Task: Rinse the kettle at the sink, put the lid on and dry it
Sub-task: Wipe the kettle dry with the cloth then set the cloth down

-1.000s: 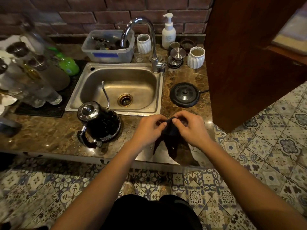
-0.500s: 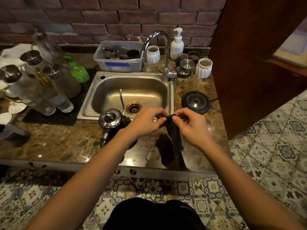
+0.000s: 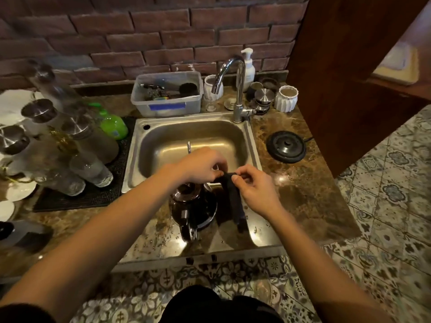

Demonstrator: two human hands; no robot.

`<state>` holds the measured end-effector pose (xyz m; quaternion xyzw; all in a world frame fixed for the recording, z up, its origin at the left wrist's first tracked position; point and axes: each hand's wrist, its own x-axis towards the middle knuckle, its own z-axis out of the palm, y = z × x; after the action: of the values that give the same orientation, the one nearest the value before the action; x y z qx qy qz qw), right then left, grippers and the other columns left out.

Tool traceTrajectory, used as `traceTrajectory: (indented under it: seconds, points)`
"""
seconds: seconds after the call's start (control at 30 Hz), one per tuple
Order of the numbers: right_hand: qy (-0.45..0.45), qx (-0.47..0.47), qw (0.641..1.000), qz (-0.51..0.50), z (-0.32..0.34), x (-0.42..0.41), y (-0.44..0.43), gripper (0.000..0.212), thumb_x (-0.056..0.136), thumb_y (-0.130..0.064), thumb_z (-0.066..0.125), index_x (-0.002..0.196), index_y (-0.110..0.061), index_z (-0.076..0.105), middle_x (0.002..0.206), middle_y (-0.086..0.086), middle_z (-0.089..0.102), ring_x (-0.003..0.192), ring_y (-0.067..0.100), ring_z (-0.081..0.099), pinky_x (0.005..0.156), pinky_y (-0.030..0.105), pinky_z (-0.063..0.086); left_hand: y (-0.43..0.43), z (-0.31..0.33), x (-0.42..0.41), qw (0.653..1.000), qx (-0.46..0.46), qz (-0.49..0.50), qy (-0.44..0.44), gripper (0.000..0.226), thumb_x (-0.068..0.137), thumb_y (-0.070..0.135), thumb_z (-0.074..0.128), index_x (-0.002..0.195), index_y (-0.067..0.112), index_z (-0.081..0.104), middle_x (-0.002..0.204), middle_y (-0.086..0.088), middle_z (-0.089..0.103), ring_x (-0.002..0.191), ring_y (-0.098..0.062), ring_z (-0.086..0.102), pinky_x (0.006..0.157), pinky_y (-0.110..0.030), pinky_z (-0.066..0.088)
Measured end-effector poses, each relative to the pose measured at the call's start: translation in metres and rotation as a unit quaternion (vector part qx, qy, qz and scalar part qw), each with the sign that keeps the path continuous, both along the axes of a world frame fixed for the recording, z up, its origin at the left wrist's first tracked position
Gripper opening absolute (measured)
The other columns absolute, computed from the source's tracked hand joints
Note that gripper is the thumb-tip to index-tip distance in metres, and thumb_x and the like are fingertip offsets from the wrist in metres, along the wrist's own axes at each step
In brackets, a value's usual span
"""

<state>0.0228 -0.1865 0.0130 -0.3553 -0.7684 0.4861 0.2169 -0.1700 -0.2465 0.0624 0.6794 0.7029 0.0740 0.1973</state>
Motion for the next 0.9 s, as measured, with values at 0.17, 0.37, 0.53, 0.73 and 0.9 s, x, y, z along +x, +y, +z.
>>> traceTrajectory:
  seconds: [0.17,0.37,0.53,0.73,0.9]
  points:
    - [-0.030,-0.029,0.999,0.009,-0.015,-0.017,-0.026,0.002,0.093,-0.024,0.067,0.091,-0.026,0.066,0.089,-0.008,0.069,0.087,0.008,0.065,0.078,0.028,0.049,-0.014,-0.008,-0.020,0.998,-0.052,-0.040,0.015,0.016,0.091,0.022,0.069,0.105,0.023,0.078,0.104,0.001,0.075,0.100,-0.019,0.067,0.089,-0.038,0.053]
    - [0.009,-0.135,0.991,0.003,-0.034,-0.027,-0.051,0.003,0.087,-0.035,0.065,0.087,-0.032,0.067,0.094,-0.007,0.070,0.097,0.021,0.066,0.091,0.047,0.053,-0.022,-0.015,-0.032,0.995,-0.059,-0.083,0.014,0.018,0.089,0.023,0.069,0.103,0.030,0.079,0.096,0.006,0.078,0.091,-0.017,0.069,0.084,-0.037,0.056]
    - [0.070,-0.258,0.962,-0.063,-0.051,-0.038,-0.056,0.022,0.100,-0.030,0.056,0.089,-0.030,0.075,0.093,-0.008,0.072,0.093,0.013,0.069,0.070,0.026,0.057,-0.020,-0.019,-0.033,0.991,-0.065,-0.114,0.016,0.025,0.088,0.023,0.062,0.105,0.033,0.078,0.098,0.007,0.078,0.091,-0.018,0.069,0.082,-0.039,0.056]
    - [0.003,-0.170,0.983,-0.075,-0.070,-0.070,-0.042,0.025,0.104,-0.027,0.049,0.116,-0.025,0.071,0.118,-0.003,0.071,0.112,0.011,0.063,0.099,0.033,0.049,-0.025,-0.028,-0.034,0.993,-0.063,-0.098,0.003,0.025,0.087,0.029,0.053,0.097,0.027,0.076,0.097,0.008,0.075,0.087,-0.015,0.067,0.080,-0.042,0.056]
    - [-0.014,-0.219,0.975,-0.037,-0.085,-0.077,-0.059,0.060,0.106,-0.054,0.021,0.148,-0.020,0.049,0.151,0.000,0.048,0.139,0.014,0.042,0.113,0.015,0.031,-0.048,-0.053,-0.025,0.999,0.025,0.016,-0.038,0.023,0.099,0.028,0.053,0.113,0.024,0.072,0.112,0.006,0.070,0.106,-0.013,0.062,0.096,-0.041,0.050]
